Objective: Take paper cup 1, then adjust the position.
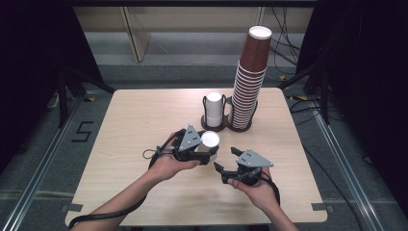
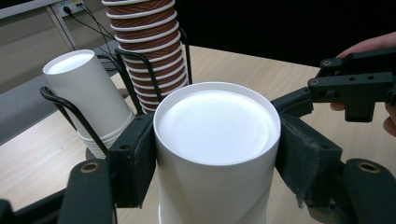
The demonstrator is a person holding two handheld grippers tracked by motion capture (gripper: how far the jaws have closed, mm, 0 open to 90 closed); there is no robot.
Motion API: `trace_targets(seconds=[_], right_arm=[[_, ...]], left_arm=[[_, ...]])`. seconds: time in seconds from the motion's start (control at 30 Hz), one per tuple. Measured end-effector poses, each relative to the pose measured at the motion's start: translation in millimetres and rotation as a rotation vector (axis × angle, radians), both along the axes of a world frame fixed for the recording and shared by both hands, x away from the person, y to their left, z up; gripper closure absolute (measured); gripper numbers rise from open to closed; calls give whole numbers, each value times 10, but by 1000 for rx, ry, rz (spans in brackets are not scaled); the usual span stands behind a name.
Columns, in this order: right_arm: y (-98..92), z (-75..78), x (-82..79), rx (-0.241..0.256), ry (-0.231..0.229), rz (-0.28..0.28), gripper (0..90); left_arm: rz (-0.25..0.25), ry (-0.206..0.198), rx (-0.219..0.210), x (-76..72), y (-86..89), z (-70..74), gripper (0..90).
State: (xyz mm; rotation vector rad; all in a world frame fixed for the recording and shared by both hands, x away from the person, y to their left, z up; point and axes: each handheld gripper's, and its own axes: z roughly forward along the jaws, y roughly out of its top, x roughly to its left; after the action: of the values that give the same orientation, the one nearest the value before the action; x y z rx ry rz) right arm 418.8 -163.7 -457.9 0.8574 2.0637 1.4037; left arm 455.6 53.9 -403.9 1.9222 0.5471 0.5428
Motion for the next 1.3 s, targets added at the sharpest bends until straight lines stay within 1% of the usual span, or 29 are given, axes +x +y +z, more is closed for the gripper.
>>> trace_targets(seconds=[0.03, 0.07, 0.17, 0.2, 0.23, 0.3, 0.33, 0.37, 0.4, 0.43, 0.47, 0.5, 0.57, 0.6, 0.63, 0.67, 0.77, 0.8, 0.83, 0.87, 0.9, 0.93, 1.03, 1.07, 1.1, 1.13, 1.17, 1.2, 1.3], right_arm=[[12, -9, -19, 5, 15, 14, 201], [19, -15, -35, 4, 11, 4, 201], [35, -24, -53, 1, 16, 7, 199], [59, -23, -61, 8, 9, 11, 196], [78, -20, -69, 17, 15, 13, 193], [90, -11, -71, 11, 18, 24, 187], [131, -6, -80, 22, 14, 22, 165], [164, -10, -91, 45, 37, 29, 160], [177, -1, -97, 41, 48, 29, 154], [177, -1, -97, 41, 48, 29, 154], [192, 3, -84, 36, 22, 27, 151], [192, 3, -84, 36, 22, 27, 151], [216, 8, -74, 60, 41, 20, 150], [204, 11, -54, 51, 7, 8, 150], [210, 15, -69, 70, 51, 1, 150], [212, 13, -67, 85, 53, -10, 150], [207, 16, -56, 80, 45, -16, 151], [207, 18, -50, 82, 39, -16, 154], [212, 13, -37, 91, 17, -9, 157], [212, 22, -49, 87, 30, -14, 158], [212, 22, -49, 87, 30, -14, 158], [224, 27, -54, 91, 24, -23, 169], [243, 23, -48, 92, 11, -21, 176], [266, 30, -67, 93, 27, -7, 193], [266, 30, -67, 93, 27, -7, 193], [288, 16, -56, 104, 6, 7, 198], [303, 9, -62, 88, 7, 0, 208], [316, -1, -62, 97, 19, -1, 212], [319, -12, -56, 91, 27, -2, 226]], left_arm=[[0, 3, -1, -12, 3, -5, 331], [-1, 3, 1, -22, 10, -9, 331], [-2, 6, 4, -35, 23, -9, 331], [2, 4, -7, -46, 41, -2, 331], [2, 8, -5, -47, 52, 5, 331], [3, 12, -10, -46, 58, 6, 331], [4, 16, -12, -47, 63, 7, 331], [4, 21, -14, -48, 65, 5, 331], [2, 31, -17, -51, 58, 1, 331], [2, 31, -17, -51, 58, 1, 331], [-3, 33, -17, -55, 42, -1, 331], [-3, 33, -17, -55, 42, -1, 331], [-9, 40, -23, -67, 21, 6, 331], [-17, 46, -24, -75, 1, 15, 331], [-17, 46, -24, -75, 1, 15, 331], [-19, 52, -32, -84, -23, 15, 331], [-25, 51, -29, -90, -41, 21, 331], [-27, 50, -35, -100, -51, 20, 331], [-30, 49, -38, -103, -53, 17, 331], [-30, 49, -38, -103, -53, 17, 331], [-28, 51, -34, -114, -51, 14, 331], [-28, 53, -41, -123, -53, -5, 331], [-27, 58, -39, -144, -50, -17, 331], [-28, 60, -42, -157, -48, -15, 331], [-28, 60, -42, -157, -48, -15, 331], [-32, 60, -48, -163, -51, -12, 331], [-33, 64, -52, -174, -59, -6, 331], [-37, 64, -57, -178, -69, -4, 330], [-41, 61, -51, -183, -75, 2, 330]])
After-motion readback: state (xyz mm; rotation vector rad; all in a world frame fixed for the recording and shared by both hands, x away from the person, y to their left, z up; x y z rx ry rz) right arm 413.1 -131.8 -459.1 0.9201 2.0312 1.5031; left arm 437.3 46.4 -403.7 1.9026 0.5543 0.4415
